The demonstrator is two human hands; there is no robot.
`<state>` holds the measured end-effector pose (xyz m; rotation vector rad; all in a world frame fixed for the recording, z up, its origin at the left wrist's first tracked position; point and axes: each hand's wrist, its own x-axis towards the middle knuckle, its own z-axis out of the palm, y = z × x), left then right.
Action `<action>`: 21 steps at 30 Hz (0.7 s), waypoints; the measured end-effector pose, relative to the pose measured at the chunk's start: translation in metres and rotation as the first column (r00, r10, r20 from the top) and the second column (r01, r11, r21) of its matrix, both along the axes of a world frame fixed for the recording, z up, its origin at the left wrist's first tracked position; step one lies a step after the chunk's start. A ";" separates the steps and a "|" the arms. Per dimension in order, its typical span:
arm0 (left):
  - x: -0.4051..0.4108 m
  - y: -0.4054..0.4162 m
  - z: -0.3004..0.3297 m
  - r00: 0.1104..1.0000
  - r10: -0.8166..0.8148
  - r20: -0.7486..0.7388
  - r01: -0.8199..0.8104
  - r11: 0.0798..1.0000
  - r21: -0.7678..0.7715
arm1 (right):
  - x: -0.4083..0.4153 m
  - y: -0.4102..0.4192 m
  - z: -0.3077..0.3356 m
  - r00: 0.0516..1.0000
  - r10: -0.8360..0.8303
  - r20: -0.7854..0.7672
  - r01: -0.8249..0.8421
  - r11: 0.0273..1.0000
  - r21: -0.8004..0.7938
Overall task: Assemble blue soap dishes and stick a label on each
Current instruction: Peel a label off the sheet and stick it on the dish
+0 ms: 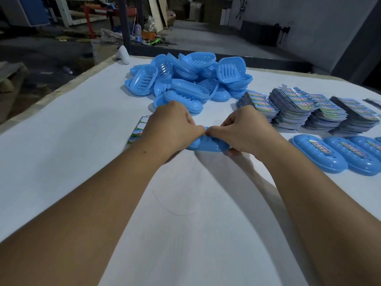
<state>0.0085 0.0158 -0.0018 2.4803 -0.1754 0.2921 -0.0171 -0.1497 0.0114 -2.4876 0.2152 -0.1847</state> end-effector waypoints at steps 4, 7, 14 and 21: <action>0.000 0.002 0.001 1.000 -0.003 0.013 0.003 0.999 -0.040 | 0.000 0.000 0.002 0.999 0.018 -0.043 -0.013 0.994 0.110; 0.001 0.001 -0.001 1.000 -0.003 -0.021 0.001 0.996 -0.087 | -0.001 0.000 0.002 0.999 0.014 -0.052 -0.004 0.983 0.186; 0.003 0.001 -0.002 0.999 0.016 -0.047 -0.021 0.992 -0.126 | -0.001 -0.001 0.001 0.998 0.004 -0.063 0.015 0.955 0.295; 0.005 0.004 -0.002 0.998 0.039 -0.048 -0.051 0.955 -0.291 | 0.004 -0.011 -0.003 0.991 0.051 0.122 -0.064 0.993 0.103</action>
